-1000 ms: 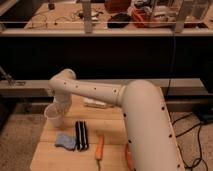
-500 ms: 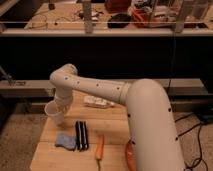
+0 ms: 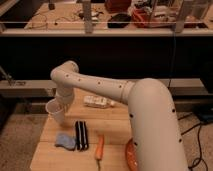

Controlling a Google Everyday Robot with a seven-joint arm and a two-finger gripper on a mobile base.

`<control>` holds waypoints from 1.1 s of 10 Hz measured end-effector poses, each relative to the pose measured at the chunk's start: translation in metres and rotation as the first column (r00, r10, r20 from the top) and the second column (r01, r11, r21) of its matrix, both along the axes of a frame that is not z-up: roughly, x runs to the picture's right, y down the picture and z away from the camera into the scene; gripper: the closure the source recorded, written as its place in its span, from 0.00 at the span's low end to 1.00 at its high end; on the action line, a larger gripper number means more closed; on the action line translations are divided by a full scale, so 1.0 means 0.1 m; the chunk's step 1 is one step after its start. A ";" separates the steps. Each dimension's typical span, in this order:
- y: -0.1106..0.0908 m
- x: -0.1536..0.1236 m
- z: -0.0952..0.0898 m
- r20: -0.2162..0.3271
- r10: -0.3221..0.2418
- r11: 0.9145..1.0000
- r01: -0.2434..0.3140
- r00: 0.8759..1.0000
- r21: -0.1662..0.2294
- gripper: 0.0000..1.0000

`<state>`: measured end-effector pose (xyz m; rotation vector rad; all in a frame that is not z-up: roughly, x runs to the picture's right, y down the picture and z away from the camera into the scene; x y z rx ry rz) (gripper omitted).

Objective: Pick up the ceramic cup

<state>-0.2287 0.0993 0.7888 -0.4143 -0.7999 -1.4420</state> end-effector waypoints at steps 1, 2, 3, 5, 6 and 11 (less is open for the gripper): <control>-0.03 0.01 -0.03 -0.001 0.000 1.000 0.000 1.000 0.001 1.00; -0.07 0.03 -0.06 -0.003 -0.002 1.000 0.002 1.000 0.002 1.00; -0.09 0.05 -0.09 -0.004 -0.005 1.000 0.005 1.000 0.002 1.00; -0.14 0.10 -0.13 -0.008 -0.006 1.000 0.006 1.000 0.001 1.00; -0.17 0.12 -0.15 -0.010 -0.006 1.000 0.006 1.000 0.001 1.00; -0.24 0.17 -0.24 -0.015 -0.006 1.000 0.006 1.000 -0.001 1.00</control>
